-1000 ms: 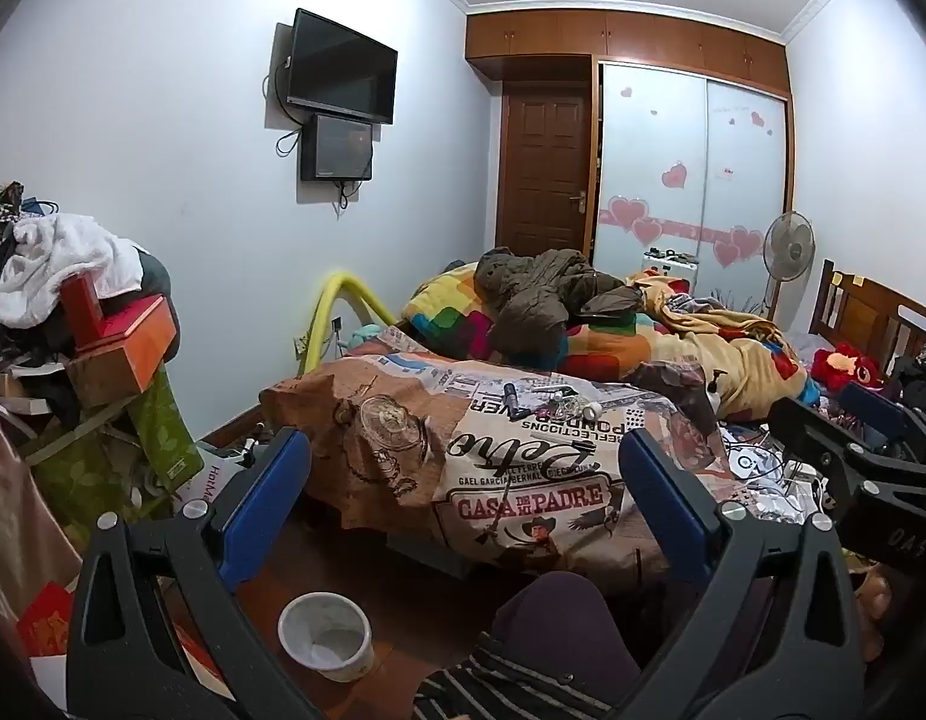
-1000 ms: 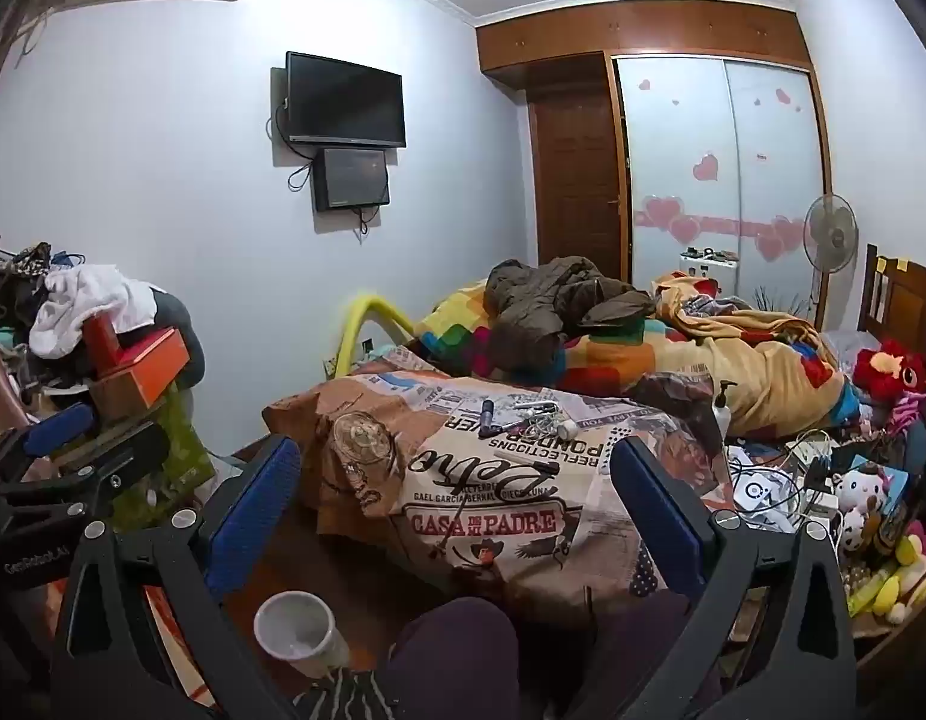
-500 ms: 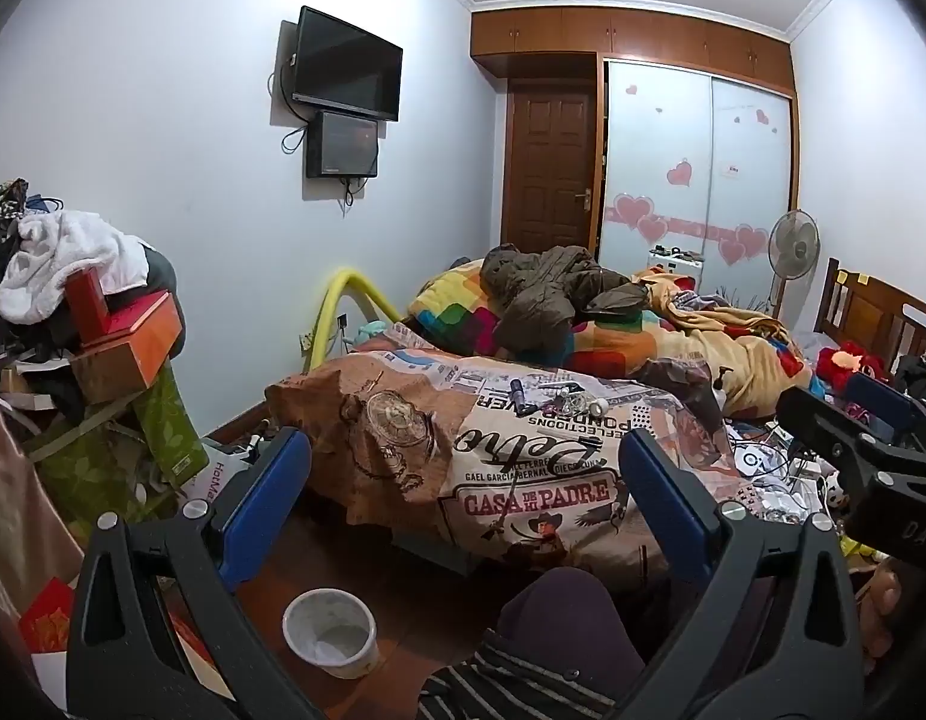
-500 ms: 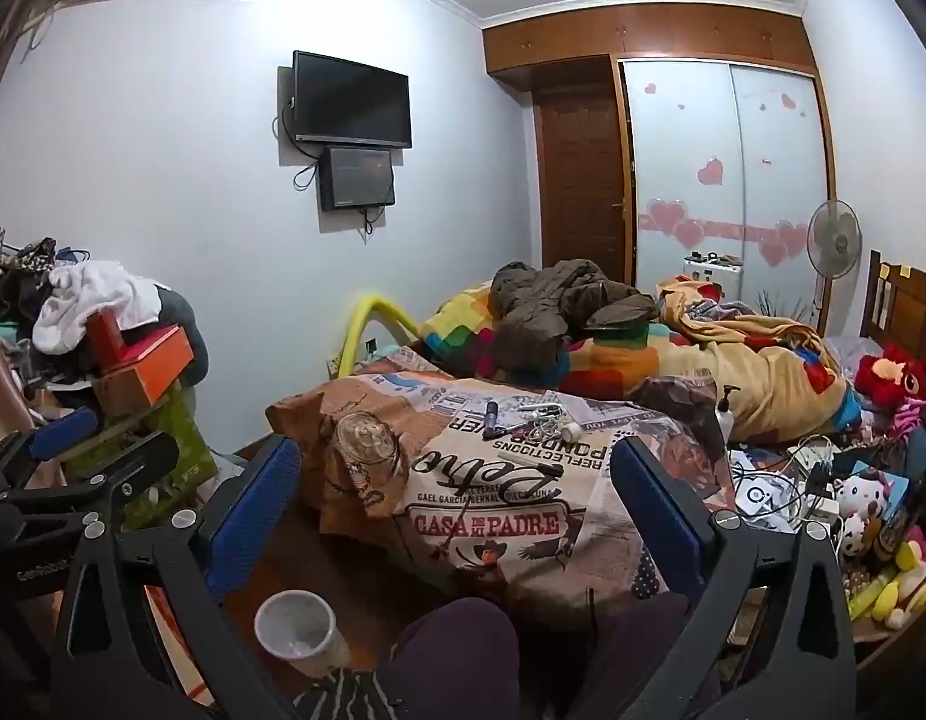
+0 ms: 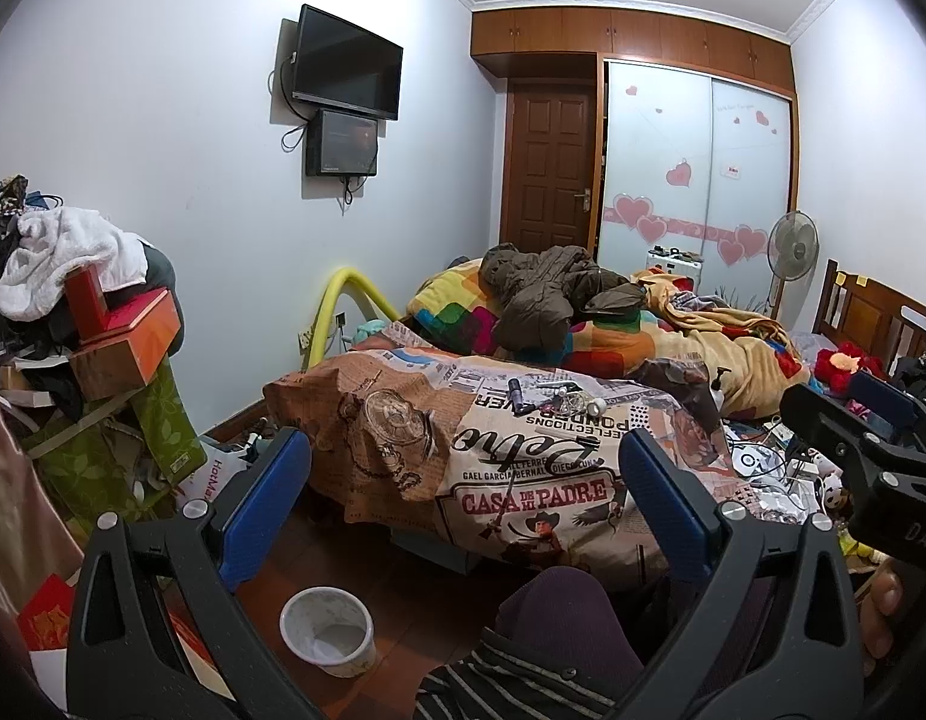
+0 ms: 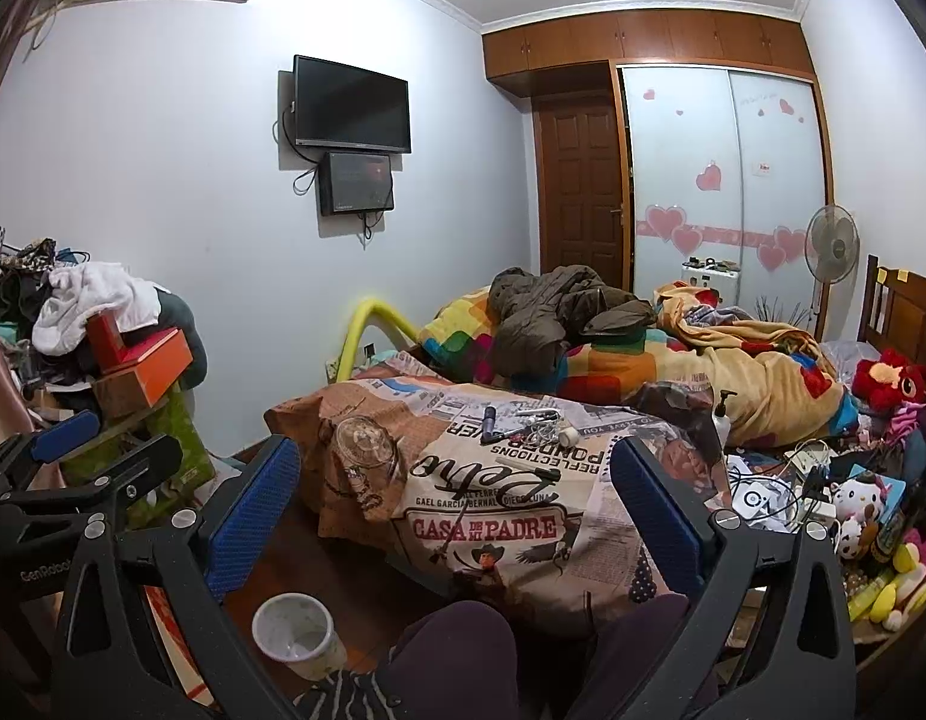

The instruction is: Collect trash

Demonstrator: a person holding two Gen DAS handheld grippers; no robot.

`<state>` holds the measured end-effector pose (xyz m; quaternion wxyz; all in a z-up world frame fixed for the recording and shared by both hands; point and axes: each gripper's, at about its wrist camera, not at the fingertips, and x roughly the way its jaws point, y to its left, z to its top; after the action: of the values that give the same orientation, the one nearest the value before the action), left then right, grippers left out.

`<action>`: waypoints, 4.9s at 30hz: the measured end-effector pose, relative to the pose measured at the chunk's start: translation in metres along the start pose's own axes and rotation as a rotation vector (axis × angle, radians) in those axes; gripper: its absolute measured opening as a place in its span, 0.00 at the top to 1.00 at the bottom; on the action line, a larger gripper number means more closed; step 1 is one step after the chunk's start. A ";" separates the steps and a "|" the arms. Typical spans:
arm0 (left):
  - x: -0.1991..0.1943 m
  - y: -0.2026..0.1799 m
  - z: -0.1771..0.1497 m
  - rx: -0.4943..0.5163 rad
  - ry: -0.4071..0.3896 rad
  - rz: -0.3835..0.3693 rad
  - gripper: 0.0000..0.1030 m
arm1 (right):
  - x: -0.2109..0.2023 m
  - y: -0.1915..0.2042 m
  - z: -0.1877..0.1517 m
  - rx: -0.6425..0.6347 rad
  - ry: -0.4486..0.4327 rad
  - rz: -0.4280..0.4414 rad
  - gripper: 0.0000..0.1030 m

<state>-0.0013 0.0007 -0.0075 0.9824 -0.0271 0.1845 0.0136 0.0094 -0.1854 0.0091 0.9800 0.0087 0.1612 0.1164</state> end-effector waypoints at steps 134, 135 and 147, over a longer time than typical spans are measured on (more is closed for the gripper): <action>0.572 -0.146 -0.085 -0.119 0.733 -0.255 0.42 | 0.491 -0.224 -0.081 0.185 0.620 0.100 0.77; 0.574 -0.147 -0.086 -0.143 0.750 -0.271 0.44 | 0.485 -0.225 -0.081 0.187 0.614 0.081 0.77; 0.577 -0.189 -0.092 -0.060 0.712 -0.137 0.54 | 0.437 -0.227 -0.085 0.228 0.565 0.019 0.77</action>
<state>0.5099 -0.1841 -0.2934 0.8540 -0.0714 0.5122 -0.0570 0.4358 -0.3068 -0.2208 0.8879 0.0875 0.4394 0.1045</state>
